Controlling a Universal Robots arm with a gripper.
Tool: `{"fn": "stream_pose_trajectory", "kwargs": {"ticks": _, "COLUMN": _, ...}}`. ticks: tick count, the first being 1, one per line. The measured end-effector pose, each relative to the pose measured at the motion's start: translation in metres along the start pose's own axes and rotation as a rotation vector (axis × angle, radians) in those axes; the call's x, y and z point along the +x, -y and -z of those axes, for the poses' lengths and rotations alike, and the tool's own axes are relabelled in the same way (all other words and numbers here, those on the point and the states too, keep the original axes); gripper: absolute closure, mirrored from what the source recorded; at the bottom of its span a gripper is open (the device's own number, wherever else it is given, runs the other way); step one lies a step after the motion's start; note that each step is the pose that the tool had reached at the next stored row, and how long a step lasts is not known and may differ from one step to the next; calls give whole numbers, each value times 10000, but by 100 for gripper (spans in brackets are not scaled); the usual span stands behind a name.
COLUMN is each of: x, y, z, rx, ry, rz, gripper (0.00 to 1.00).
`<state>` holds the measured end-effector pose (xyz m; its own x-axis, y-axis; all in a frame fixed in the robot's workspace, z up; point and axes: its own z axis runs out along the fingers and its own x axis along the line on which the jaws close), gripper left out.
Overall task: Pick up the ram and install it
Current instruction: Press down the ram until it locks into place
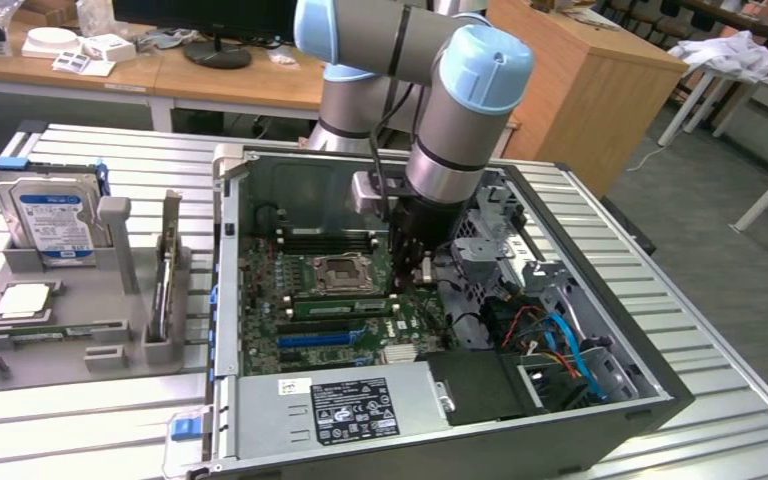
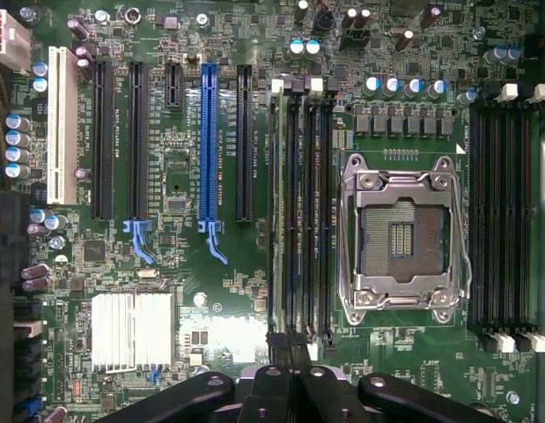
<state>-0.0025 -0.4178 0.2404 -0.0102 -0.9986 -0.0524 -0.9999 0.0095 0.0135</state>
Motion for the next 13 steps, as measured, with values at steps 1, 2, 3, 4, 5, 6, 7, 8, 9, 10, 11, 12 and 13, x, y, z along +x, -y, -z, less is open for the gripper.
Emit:
{"fn": "stream_pose_trajectory", "kwargs": {"ticks": 1, "x": 0, "y": 0, "z": -7, "rx": 1, "ry": 1, "rz": -1, "gripper": 89}}
{"fn": "stream_pose_trajectory", "kwargs": {"ticks": 2, "x": 1, "y": 0, "z": -13, "rx": 2, "ry": 0, "rz": 0, "gripper": 89}}
{"fn": "stream_pose_trajectory", "kwargs": {"ticks": 3, "x": 1, "y": 0, "z": -13, "rx": 1, "ry": -3, "rz": -1, "gripper": 89}}
{"fn": "stream_pose_trajectory", "kwargs": {"ticks": 4, "x": 1, "y": 0, "z": -14, "rx": 1, "ry": -3, "rz": 0, "gripper": 89}}
{"fn": "stream_pose_trajectory", "kwargs": {"ticks": 5, "x": 1, "y": 0, "z": -13, "rx": 1, "ry": -3, "rz": -1, "gripper": 89}}
{"fn": "stream_pose_trajectory", "kwargs": {"ticks": 6, "x": 1, "y": 0, "z": -14, "rx": 2, "ry": -2, "rz": 0, "gripper": 89}}
{"fn": "stream_pose_trajectory", "kwargs": {"ticks": 7, "x": 1, "y": 0, "z": -14, "rx": 1, "ry": -2, "rz": 0, "gripper": 89}}
{"fn": "stream_pose_trajectory", "kwargs": {"ticks": 8, "x": 1, "y": 0, "z": -20, "rx": 3, "ry": 2, "rz": 0, "gripper": 89}}
{"fn": "stream_pose_trajectory", "kwargs": {"ticks": 9, "x": 1, "y": 1, "z": -31, "rx": 4, "ry": 3, "rz": 0, "gripper": 89}}
{"fn": "stream_pose_trajectory", "kwargs": {"ticks": 10, "x": 2, "y": 1, "z": -41, "rx": 3, "ry": 1, "rz": 0, "gripper": 89}}
{"fn": "stream_pose_trajectory", "kwargs": {"ticks": 11, "x": 3, "y": 1, "z": -49, "rx": 2, "ry": 0, "rz": 0, "gripper": 89}}
{"fn": "stream_pose_trajectory", "kwargs": {"ticks": 12, "x": 3, "y": 1, "z": -57, "rx": 2, "ry": 1, "rz": 0, "gripper": 89}}
{"fn": "stream_pose_trajectory", "kwargs": {"ticks": 13, "x": 3, "y": 1, "z": -63, "rx": 2, "ry": 0, "rz": 0, "gripper": 89}}
